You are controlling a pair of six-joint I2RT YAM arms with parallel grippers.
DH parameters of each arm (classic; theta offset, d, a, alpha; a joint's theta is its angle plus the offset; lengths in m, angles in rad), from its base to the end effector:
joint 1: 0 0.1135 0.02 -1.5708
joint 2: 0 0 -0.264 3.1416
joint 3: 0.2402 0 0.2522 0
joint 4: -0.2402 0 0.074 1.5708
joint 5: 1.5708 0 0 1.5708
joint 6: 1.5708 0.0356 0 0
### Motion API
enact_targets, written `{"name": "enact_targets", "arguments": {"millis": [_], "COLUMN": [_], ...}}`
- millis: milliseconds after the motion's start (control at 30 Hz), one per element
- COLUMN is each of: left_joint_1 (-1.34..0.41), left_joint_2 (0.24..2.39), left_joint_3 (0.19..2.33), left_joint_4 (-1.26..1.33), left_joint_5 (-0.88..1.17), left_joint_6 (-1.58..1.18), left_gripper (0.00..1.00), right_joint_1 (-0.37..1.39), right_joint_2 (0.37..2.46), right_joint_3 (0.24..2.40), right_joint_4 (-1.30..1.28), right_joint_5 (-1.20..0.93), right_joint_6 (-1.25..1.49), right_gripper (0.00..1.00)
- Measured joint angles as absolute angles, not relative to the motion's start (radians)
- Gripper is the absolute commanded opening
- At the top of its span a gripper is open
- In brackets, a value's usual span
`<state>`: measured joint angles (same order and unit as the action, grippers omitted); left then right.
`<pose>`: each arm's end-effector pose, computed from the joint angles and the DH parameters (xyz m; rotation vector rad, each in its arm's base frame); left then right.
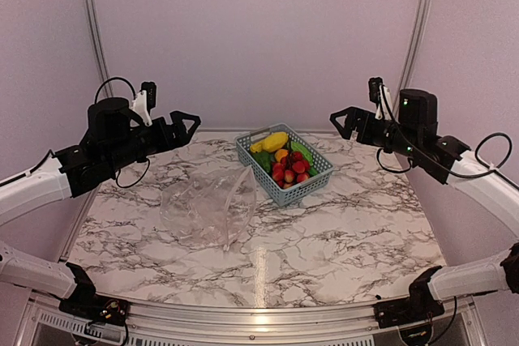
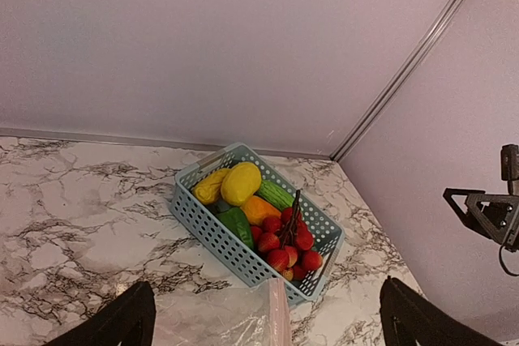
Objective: Open the zip-top bag and remove the fake food
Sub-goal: Reset both arms
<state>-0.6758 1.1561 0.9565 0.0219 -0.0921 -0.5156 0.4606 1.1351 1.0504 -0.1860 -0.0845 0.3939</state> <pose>0.2153 -0.1684 0.3460 0.0754 1.8133 -0.7819 0.2345 0.1197 0.3626 -0.1239 1.8904 0.6694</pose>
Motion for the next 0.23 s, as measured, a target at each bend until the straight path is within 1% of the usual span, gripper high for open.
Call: {"name": "enact_targets", "arguments": {"millis": [233], "left_joint_1": [-0.676], "left_joint_2": [1.156], "left_joint_3": [0.957], "left_joint_4": [0.021], "left_joint_5": [-0.099], "left_joint_6": [-0.515], "left_gripper": [0.99], "right_joint_1": [0.461], "right_joint_2": [1.135], "right_joint_3": [1.051], "right_joint_4": [-0.188], "right_joint_5": [-0.085], "right_joint_6": [0.394], "right_gripper": [0.99]}}
